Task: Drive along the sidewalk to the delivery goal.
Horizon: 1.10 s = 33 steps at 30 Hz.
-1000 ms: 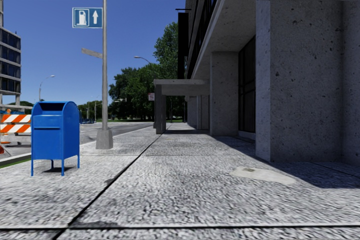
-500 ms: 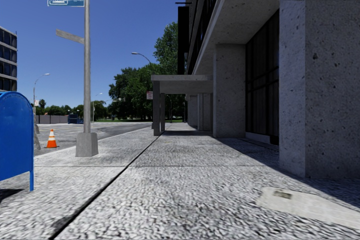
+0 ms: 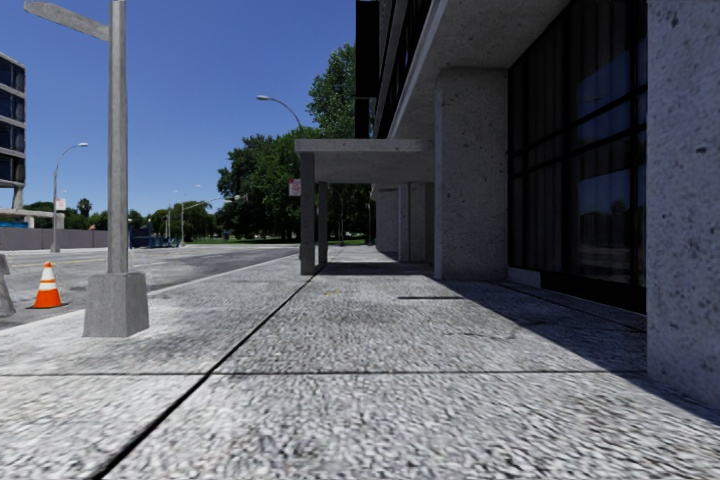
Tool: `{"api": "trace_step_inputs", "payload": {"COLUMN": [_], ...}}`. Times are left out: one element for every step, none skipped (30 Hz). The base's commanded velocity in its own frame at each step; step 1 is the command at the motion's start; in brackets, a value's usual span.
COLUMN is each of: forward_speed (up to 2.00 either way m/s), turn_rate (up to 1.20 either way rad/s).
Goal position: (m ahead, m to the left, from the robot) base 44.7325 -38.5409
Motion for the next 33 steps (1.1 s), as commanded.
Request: {"api": "trace_step_inputs", "payload": {"forward_speed": [1.88, 1.87, 1.87, 1.87, 1.87, 1.90, 1.91, 1.91, 1.91, 1.91, 1.91, 1.92, 1.92, 1.92, 1.92, 1.92, 1.92, 1.92, 1.92, 1.92, 1.92, 1.91, 1.91, 1.91, 1.90, 1.90, 1.90, 1.90, 1.88, 1.87, 1.87, 1.87, 1.87], "turn_rate": [0.00, 0.00, 0.00, 0.00, 0.00, 0.00, 0.00, 0.00, 0.00, 0.00, 0.00, 0.00, 0.00, 0.00, 0.00, 0.00, 0.00, 0.00, 0.00, 0.00, 0.00, 0.00, 0.00, 0.00, 0.00, 0.00, 0.00, 0.00, 0.00, 0.00, 0.00, 0.00, 0.00]}}
